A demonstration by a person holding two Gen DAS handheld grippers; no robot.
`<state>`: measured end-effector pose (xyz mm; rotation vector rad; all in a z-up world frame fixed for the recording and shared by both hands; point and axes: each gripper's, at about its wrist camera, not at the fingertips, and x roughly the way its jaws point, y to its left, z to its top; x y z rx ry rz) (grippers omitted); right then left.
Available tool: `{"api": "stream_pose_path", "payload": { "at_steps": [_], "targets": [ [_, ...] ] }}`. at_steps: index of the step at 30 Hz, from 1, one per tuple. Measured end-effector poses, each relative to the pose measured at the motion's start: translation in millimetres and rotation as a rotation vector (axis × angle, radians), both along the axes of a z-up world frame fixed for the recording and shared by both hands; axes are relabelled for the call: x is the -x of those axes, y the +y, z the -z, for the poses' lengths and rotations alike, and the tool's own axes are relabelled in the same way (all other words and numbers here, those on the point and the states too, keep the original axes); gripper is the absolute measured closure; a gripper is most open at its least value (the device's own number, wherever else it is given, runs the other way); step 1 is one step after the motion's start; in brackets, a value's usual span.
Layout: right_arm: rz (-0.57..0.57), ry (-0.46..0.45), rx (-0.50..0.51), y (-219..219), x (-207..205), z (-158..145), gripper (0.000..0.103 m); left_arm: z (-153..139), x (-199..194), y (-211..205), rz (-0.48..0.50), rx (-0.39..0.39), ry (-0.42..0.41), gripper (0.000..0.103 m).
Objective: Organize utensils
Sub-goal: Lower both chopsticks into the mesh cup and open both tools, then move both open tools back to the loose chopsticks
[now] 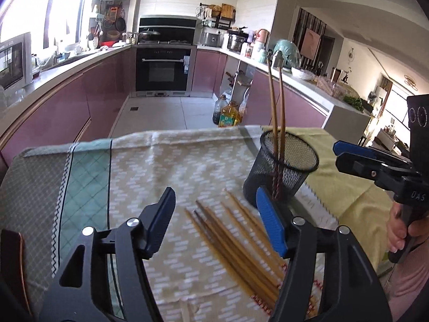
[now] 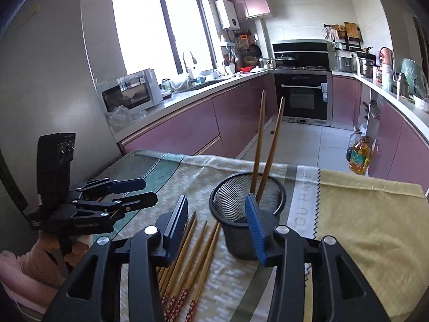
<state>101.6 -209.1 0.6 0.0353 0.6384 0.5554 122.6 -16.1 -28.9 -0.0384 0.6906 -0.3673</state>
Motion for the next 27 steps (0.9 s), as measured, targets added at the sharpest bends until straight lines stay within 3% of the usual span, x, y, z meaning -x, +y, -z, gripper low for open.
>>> {"api": "stream_pose_path", "payload": {
  "at_steps": [5, 11, 27],
  "targets": [
    [-0.008, 0.121, 0.058, 14, 2, 43, 0.061, 43, 12, 9, -0.010, -0.049, 0.102, 0.041],
    [0.020, 0.219, 0.083, 19, 1, 77, 0.061, 69, 23, 8, 0.005, -0.062, 0.163, 0.041],
    [0.046, 0.225, 0.142, 36, 8, 92, 0.062, 80, 25, -15, 0.034, -0.101, 0.209, 0.043]
  ]
}}
